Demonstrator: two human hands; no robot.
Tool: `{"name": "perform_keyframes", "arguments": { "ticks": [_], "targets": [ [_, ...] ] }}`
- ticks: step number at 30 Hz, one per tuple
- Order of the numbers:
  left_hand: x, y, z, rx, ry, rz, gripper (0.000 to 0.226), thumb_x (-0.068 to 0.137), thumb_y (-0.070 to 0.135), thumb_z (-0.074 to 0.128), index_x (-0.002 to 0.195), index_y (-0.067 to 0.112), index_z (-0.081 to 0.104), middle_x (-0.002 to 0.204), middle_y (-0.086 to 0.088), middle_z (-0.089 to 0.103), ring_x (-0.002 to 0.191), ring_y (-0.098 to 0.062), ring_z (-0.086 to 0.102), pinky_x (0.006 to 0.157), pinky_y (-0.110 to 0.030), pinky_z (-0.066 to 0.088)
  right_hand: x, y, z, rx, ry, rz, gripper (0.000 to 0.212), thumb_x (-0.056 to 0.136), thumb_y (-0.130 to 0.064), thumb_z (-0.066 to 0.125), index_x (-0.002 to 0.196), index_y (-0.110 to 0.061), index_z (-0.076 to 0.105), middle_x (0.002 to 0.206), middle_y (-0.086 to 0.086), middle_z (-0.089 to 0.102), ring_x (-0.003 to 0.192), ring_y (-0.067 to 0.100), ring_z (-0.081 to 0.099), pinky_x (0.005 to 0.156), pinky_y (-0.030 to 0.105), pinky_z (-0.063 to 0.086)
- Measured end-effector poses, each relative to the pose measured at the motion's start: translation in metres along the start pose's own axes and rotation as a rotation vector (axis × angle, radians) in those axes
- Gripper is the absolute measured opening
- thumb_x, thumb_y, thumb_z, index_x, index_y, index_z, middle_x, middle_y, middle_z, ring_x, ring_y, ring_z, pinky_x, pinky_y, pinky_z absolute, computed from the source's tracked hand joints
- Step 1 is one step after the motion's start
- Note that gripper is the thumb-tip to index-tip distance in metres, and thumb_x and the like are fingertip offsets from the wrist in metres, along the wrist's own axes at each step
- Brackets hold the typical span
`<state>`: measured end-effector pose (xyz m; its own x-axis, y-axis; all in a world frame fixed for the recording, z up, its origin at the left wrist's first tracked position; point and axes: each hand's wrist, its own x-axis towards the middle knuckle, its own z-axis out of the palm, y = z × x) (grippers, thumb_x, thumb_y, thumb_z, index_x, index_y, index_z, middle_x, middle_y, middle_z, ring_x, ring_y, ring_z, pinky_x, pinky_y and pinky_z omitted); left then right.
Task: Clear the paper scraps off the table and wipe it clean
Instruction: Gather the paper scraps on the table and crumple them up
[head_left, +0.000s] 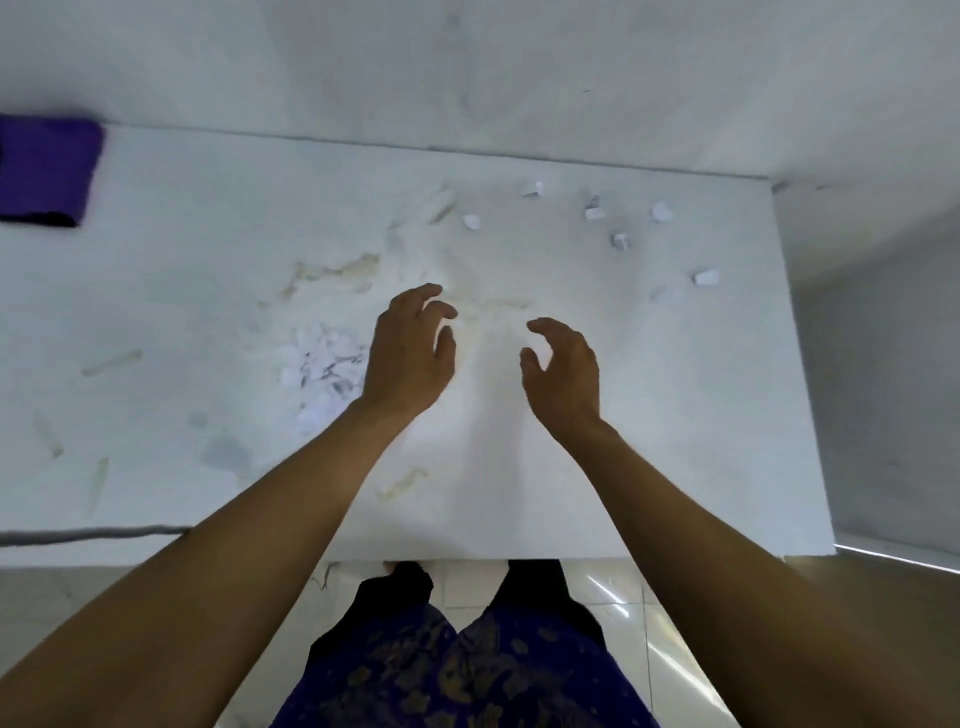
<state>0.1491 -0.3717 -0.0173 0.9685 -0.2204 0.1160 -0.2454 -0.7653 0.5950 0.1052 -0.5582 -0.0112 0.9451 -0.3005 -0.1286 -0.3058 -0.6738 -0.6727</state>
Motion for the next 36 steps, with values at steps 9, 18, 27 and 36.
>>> {"name": "perform_keyframes", "arguments": {
  "ticks": [9, 18, 27, 36],
  "targets": [
    [0.107, 0.05, 0.097, 0.125, -0.141, -0.199, 0.06, 0.097, 0.023, 0.056, 0.15, 0.004, 0.036, 0.165, -0.019, 0.015, 0.153, -0.035, 0.01, 0.124, -0.042, 0.012, 0.088, 0.113, -0.07, -0.146, -0.028, 0.072, 0.052, 0.094, -0.017, 0.057, 0.144, -0.015, 0.042, 0.16, 0.0, 0.028, 0.149, 0.017, 0.02, 0.119, 0.034, 0.026],
    [0.17, 0.047, 0.17, 0.127, -0.19, -0.345, 0.075, 0.1, 0.025, 0.048, 0.158, -0.002, 0.008, 0.165, -0.025, -0.005, 0.153, -0.038, -0.007, 0.125, -0.045, -0.003, 0.157, 0.17, -0.064, -0.227, 0.108, 0.237, 0.08, 0.095, -0.016, 0.051, 0.157, -0.009, 0.001, 0.162, 0.019, -0.018, 0.151, 0.033, -0.016, 0.124, 0.046, -0.001],
    [0.195, 0.091, 0.212, 0.073, -0.015, -0.085, 0.061, 0.1, 0.021, 0.044, 0.155, 0.003, 0.026, 0.167, -0.019, 0.006, 0.155, -0.034, 0.0, 0.126, -0.045, 0.003, 0.207, 0.182, -0.064, -0.01, -0.032, -0.167, 0.073, 0.1, -0.013, 0.045, 0.157, -0.007, 0.002, 0.166, 0.01, -0.009, 0.153, 0.023, -0.012, 0.124, 0.037, -0.004],
    [0.219, 0.09, 0.218, -0.033, -0.242, -0.021, 0.06, 0.101, 0.032, 0.033, 0.155, 0.006, 0.029, 0.166, -0.014, 0.017, 0.155, -0.027, 0.008, 0.124, -0.04, -0.001, 0.26, 0.176, -0.068, -0.016, -0.133, -0.241, 0.061, 0.104, -0.025, 0.039, 0.156, -0.004, 0.015, 0.165, 0.011, 0.013, 0.153, 0.022, 0.005, 0.124, 0.035, 0.0]
  ]
}}
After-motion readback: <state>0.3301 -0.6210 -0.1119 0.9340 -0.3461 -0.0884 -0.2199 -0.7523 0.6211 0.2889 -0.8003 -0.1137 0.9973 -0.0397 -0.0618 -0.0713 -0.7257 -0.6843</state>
